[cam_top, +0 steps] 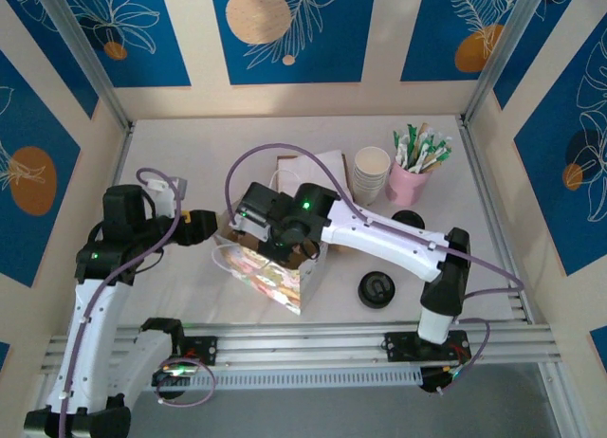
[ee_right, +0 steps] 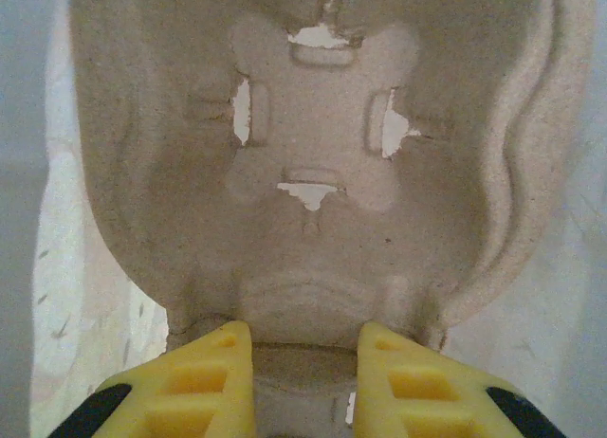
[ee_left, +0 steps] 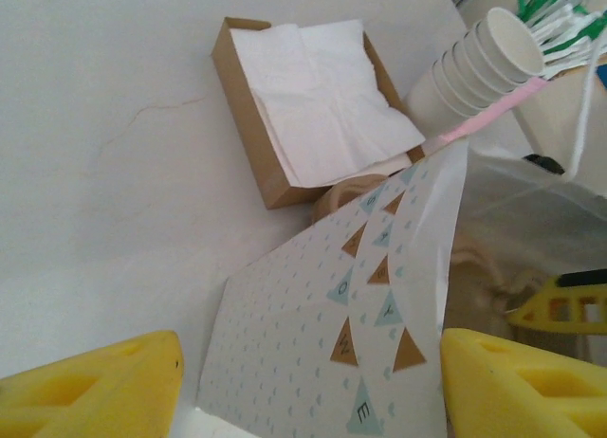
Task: Pack the takeout coffee
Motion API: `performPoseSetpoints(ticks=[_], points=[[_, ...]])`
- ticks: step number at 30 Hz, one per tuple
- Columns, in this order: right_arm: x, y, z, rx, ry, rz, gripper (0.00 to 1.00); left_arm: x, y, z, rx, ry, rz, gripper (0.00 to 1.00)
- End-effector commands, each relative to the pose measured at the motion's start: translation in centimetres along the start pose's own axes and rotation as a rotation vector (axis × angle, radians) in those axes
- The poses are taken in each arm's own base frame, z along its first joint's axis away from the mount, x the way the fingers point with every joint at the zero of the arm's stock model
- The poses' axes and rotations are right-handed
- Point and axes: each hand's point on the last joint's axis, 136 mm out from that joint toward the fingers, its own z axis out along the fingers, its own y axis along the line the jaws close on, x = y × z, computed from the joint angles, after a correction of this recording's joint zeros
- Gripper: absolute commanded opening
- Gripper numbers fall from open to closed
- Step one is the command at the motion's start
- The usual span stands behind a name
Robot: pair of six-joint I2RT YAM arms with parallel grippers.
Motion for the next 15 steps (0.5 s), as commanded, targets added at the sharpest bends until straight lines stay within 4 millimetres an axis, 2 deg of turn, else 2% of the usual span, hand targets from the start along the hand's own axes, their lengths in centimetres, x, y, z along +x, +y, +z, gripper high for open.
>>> performPoseSetpoints(ticks=[1, 15], points=[[-0.2, 0.3, -0.6, -0.041, 0.003, -0.030, 0.26, -0.3, -1.0, 0.2, 0.064, -0.022, 0.005, 0.71], [0.7, 0.4, 2.8, -0.123, 0.085, -0.005, 0.25, 0.0, -1.4, -0.1, 0.080, -0.031, 0.003, 0.70]])
